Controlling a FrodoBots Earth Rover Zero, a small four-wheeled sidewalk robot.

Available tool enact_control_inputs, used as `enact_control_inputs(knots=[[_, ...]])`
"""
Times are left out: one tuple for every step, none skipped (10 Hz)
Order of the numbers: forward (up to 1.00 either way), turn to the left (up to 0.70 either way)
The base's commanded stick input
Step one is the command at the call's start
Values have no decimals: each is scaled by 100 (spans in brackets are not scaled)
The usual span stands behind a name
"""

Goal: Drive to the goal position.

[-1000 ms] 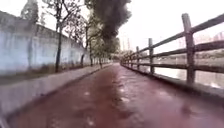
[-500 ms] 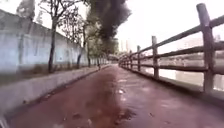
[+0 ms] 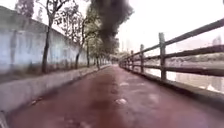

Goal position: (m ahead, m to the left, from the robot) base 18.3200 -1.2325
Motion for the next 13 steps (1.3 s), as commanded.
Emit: enact_control_inputs(knots=[[100, 0], [100, 0], [100, 0], [100, 0], [100, 0], [100, 0], [100, 0], [100, 0], [100, 0], [100, 0], [100, 0], [100, 0], [100, 0]])
